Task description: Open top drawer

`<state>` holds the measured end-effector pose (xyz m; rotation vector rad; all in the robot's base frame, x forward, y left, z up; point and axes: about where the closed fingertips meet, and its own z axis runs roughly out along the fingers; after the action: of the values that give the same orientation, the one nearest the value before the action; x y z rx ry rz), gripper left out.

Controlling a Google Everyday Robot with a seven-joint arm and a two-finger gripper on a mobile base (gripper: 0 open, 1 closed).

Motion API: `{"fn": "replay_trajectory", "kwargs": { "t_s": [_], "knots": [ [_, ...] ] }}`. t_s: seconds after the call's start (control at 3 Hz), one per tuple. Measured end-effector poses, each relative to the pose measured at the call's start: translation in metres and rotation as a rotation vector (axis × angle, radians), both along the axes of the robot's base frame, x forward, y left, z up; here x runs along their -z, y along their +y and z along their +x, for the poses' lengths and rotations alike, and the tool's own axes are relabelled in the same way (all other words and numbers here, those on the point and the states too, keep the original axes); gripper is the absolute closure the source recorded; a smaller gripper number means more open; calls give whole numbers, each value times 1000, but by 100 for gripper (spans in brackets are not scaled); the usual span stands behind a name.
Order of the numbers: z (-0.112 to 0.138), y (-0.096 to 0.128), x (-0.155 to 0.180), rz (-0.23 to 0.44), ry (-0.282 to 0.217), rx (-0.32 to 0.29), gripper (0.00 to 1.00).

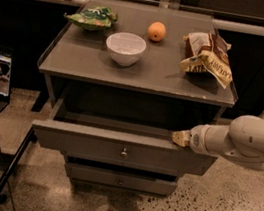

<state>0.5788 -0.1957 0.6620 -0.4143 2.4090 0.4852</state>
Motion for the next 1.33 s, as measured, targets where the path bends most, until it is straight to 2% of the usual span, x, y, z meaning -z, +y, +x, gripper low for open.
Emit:
{"fn": "replay_trajectory", "kwargs": {
  "t_s": [0.33, 0.67, 1.33],
  "knots": [
    [-22, 4, -3, 34, 63, -68, 100],
    [-22, 4, -3, 34, 63, -68, 100],
    [-31, 28, 14, 10, 101, -167, 100]
  ]
}}
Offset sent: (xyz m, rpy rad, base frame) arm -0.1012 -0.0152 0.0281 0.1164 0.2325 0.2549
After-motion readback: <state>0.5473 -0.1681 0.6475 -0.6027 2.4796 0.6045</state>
